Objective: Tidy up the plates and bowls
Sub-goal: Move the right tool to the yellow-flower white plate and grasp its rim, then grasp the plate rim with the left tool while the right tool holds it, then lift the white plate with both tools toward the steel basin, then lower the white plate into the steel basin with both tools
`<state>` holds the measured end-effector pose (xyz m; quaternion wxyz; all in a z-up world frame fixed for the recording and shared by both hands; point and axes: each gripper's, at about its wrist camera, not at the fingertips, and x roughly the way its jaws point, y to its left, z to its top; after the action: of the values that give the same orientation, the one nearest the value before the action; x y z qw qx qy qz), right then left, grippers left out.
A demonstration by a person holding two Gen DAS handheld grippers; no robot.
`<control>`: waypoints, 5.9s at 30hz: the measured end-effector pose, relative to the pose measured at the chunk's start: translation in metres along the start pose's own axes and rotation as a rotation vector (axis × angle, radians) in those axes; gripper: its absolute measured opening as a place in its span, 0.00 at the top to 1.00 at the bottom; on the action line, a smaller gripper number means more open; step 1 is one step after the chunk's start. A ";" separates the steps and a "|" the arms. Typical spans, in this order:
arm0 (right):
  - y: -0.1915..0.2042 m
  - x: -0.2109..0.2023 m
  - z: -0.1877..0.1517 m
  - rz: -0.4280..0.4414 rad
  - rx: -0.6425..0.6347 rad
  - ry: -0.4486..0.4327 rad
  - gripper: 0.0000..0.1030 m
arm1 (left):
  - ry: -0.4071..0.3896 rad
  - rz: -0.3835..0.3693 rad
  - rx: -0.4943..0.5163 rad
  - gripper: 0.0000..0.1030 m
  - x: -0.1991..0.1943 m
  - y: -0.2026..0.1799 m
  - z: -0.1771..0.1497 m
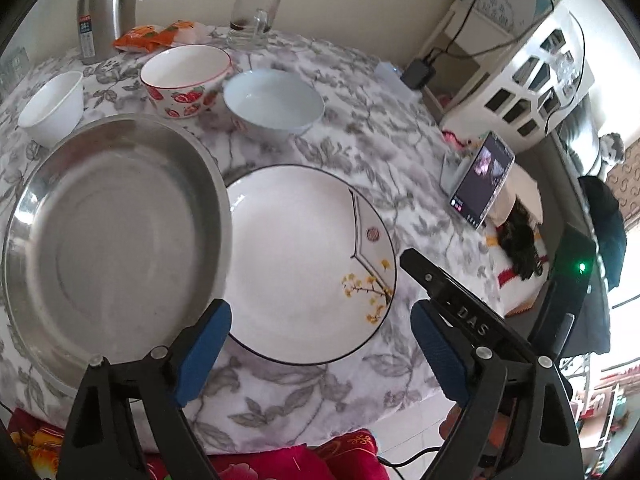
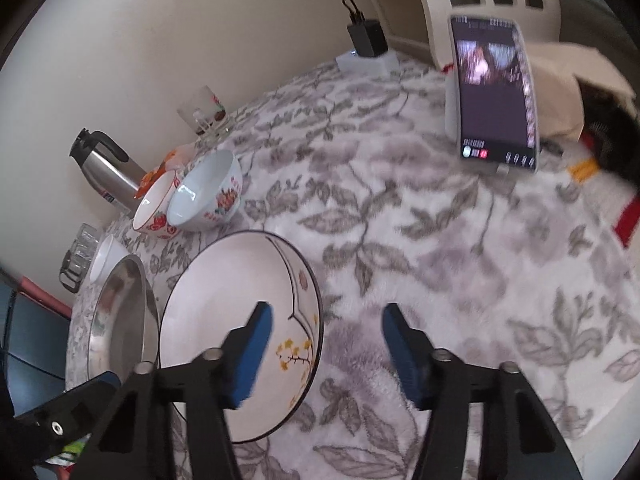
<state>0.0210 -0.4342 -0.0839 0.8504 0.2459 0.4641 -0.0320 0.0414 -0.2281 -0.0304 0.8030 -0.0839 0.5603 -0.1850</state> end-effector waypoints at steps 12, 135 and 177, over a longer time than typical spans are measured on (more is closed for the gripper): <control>-0.007 0.037 -0.007 0.089 0.016 0.071 0.89 | 0.049 0.022 -0.026 0.20 0.027 0.005 -0.004; 0.052 -0.046 0.023 0.010 -0.076 -0.042 0.90 | -0.155 -0.036 -0.016 0.75 -0.035 0.052 0.036; 0.212 0.032 -0.034 0.055 -0.214 0.036 0.89 | -0.175 0.006 -0.430 0.75 -0.069 0.242 0.017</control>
<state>0.0728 -0.2280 -0.0423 0.8640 0.1669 0.4729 0.0454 0.0858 0.0198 -0.0472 0.8127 -0.2671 0.5154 -0.0507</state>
